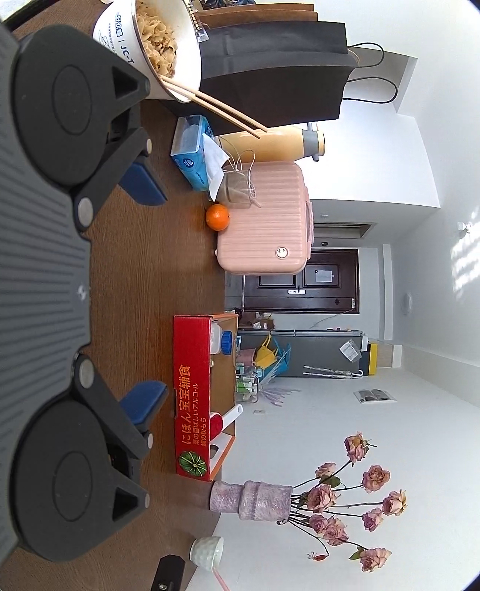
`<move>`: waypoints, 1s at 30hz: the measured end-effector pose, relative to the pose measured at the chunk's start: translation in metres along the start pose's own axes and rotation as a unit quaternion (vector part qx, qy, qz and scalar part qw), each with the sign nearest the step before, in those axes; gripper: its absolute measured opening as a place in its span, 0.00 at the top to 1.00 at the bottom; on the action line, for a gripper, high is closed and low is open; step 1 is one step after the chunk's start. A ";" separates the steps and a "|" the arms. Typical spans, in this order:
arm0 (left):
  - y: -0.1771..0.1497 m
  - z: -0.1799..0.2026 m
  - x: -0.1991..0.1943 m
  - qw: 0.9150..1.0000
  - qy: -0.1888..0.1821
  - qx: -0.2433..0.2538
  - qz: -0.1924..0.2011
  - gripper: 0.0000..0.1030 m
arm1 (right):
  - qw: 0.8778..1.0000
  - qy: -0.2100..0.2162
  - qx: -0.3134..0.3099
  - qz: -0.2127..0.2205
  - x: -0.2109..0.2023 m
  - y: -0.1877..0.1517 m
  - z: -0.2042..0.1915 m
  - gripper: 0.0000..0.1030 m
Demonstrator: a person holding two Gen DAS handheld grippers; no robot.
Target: Organize rigid objects
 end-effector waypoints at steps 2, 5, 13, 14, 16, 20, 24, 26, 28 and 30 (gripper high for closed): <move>0.000 0.000 0.000 1.000 0.000 -0.001 0.000 0.00 | 1.000 0.000 0.000 0.000 0.000 0.000 0.000 0.00; 0.000 -0.001 0.000 1.000 0.001 -0.001 0.000 0.00 | 1.000 0.000 0.000 0.000 0.000 0.000 0.000 0.00; 0.000 -0.001 0.000 1.000 0.001 -0.001 0.000 0.00 | 1.000 0.000 0.000 0.000 0.000 0.000 -0.001 0.00; 0.000 -0.001 0.000 1.000 0.001 -0.001 0.000 0.00 | 1.000 0.000 0.000 0.000 0.000 0.000 -0.001 0.00; 0.000 -0.001 0.000 1.000 0.001 -0.001 0.000 0.00 | 1.000 0.000 0.000 0.000 0.000 0.000 -0.001 0.00; 0.000 -0.001 0.000 1.000 0.001 -0.001 0.000 0.00 | 1.000 0.000 0.000 -0.001 0.000 0.000 -0.001 0.00; 0.000 -0.001 0.000 1.000 0.000 -0.001 0.000 0.00 | 1.000 0.000 0.000 -0.003 0.001 -0.001 -0.002 0.00; 0.000 -0.001 0.000 1.000 0.001 -0.001 0.000 0.00 | 1.000 0.000 0.000 -0.003 0.001 -0.002 -0.003 0.00; 0.000 -0.001 0.000 1.000 0.001 -0.001 0.000 0.00 | 1.000 0.000 0.000 -0.003 0.001 -0.002 -0.003 0.00; 0.000 -0.001 0.000 1.000 0.001 -0.001 0.000 0.00 | 1.000 0.000 0.000 -0.003 0.001 -0.002 -0.003 0.00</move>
Point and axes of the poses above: each gripper's, at about its wrist camera, not at the fingertips, and x roughly the way its jaws point, z to its right, y to its top, the point moved 9 cm from there along x, roughly the way its jaws point, and after that the axes turned 1 degree about -y, right-handed, at the moved point
